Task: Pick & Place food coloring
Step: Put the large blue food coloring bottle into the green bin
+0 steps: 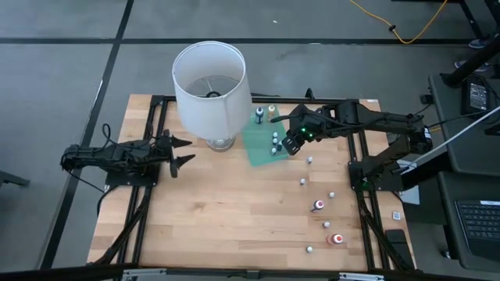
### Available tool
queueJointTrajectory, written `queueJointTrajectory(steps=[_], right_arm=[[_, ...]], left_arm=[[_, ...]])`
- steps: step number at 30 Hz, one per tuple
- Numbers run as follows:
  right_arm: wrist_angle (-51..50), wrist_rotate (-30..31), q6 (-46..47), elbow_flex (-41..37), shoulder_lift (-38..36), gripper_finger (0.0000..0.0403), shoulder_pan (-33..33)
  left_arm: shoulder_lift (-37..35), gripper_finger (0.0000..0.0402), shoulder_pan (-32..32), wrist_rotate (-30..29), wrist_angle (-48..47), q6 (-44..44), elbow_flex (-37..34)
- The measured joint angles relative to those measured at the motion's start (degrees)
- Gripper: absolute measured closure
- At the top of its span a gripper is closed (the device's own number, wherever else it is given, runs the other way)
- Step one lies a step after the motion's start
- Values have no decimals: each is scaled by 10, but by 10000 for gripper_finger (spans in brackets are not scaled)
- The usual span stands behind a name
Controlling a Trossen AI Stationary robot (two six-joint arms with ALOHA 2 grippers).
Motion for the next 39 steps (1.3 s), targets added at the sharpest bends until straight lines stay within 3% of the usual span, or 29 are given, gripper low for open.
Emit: queueJointTrajectory(steps=[10,17,24,29,39], right_arm=[[5,47,2,0,0,212,0],[5,45,-2,0,0,212,0],[5,45,-75,0,0,212,0],[4,45,-117,0,0,211,0],[11,72,-116,0,0,211,0]], left_arm=[[0,136,0,5,0,1,0],[0,133,0,5,0,1,0],[1,136,4,4,-20,1,0],[11,135,18,34,-2,-1,-11],[14,136,41,33,-3,0,-11]])
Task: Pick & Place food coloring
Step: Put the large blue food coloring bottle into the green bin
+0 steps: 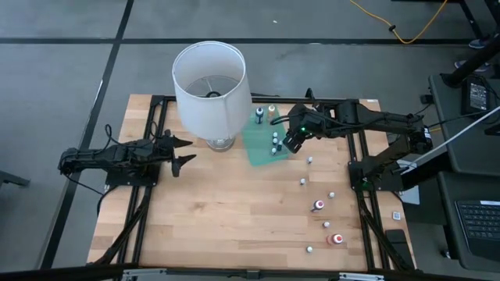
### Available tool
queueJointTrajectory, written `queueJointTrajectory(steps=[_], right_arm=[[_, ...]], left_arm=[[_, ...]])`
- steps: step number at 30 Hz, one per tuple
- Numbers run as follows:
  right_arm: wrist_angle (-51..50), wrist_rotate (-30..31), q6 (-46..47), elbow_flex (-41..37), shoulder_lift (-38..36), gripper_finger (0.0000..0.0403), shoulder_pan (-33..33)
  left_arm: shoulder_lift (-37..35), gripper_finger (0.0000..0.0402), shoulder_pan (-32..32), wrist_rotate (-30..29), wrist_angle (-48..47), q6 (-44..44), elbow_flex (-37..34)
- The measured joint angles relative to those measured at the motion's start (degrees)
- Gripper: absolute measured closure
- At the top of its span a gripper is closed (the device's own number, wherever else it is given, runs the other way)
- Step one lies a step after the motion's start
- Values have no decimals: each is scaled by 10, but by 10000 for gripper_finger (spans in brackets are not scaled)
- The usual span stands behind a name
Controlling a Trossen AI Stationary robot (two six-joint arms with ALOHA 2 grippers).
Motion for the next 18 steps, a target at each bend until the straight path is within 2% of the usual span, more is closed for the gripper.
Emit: queueJointTrajectory(steps=[5,9,14,18], right_arm=[[10,2,-58,0,12,211,-12],[-39,-5,-107,-1,15,203,-41],[-90,-8,-129,-1,12,150,-110],[-101,-19,-184,-1,11,110,-187]], left_arm=[[0,135,0,0,0,0,0],[0,133,0,0,0,1,0],[0,136,0,0,0,1,0],[0,136,0,-2,0,1,0]])
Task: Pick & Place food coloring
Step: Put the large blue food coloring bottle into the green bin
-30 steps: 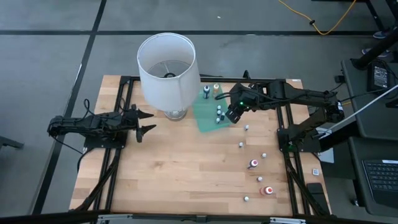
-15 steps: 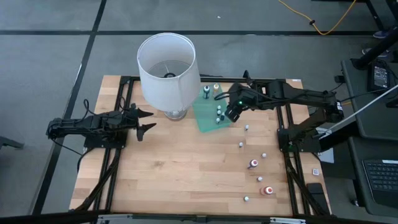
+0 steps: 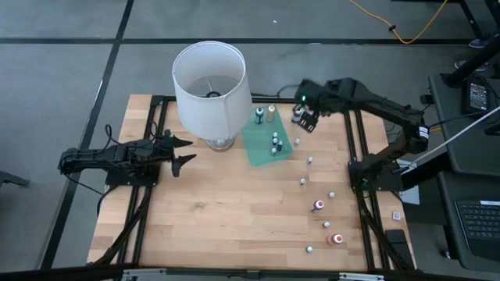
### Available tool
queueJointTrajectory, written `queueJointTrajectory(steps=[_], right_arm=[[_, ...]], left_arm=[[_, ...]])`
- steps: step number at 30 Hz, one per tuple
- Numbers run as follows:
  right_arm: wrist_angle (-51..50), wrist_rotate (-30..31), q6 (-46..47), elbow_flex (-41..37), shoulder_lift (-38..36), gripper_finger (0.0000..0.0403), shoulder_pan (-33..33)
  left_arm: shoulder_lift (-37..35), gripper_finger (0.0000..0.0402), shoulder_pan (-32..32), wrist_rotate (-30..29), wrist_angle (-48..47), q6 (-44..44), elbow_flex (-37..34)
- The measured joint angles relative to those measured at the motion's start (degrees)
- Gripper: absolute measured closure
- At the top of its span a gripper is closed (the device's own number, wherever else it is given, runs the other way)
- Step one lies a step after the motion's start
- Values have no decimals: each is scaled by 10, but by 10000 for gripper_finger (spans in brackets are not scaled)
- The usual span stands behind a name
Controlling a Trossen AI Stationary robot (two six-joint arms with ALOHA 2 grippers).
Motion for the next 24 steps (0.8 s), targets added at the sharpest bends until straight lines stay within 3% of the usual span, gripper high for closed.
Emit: queueJointTrajectory(steps=[6,11,18,24], right_arm=[[39,-13,-97,0,1,94,-128],[104,-94,-170,0,16,94,-194],[132,-170,-235,-1,94,94,-221],[190,-183,-276,-54,112,94,-236]], left_arm=[[0,133,0,0,0,0,0],[0,136,0,0,1,0,0],[0,133,0,0,3,0,0],[0,135,0,0,3,0,0]])
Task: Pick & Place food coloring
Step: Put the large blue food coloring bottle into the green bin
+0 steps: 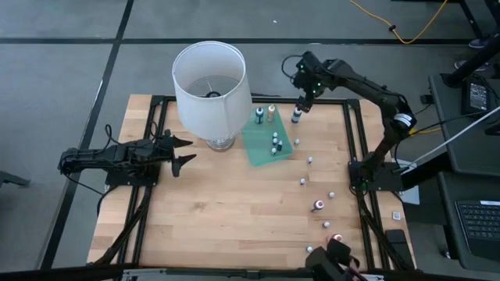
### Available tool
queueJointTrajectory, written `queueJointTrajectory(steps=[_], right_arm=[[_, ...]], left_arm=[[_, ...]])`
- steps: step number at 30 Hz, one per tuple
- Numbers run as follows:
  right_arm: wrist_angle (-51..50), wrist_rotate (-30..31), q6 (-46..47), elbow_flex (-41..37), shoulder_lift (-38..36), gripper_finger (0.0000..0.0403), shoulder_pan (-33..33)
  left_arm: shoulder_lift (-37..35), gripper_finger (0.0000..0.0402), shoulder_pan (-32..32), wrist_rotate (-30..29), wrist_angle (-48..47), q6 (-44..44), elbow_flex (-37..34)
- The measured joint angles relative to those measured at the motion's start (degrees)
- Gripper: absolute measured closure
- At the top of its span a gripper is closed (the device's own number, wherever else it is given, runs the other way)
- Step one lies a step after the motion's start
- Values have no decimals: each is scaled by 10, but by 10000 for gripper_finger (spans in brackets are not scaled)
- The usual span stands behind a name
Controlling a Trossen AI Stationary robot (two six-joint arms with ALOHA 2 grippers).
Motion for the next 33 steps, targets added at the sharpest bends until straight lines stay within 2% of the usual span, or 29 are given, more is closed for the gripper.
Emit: queueJointTrajectory(steps=[3,14,21,33], right_arm=[[-2,-1,-11,-34,5,94,-1],[116,-18,-20,-142,3,111,8],[175,-17,-22,-158,3,115,9],[198,-31,-22,-162,5,115,7]], left_arm=[[0,136,0,0,0,0,0],[0,135,0,0,0,0,0],[0,134,0,0,0,0,0],[0,136,0,0,0,0,0]])
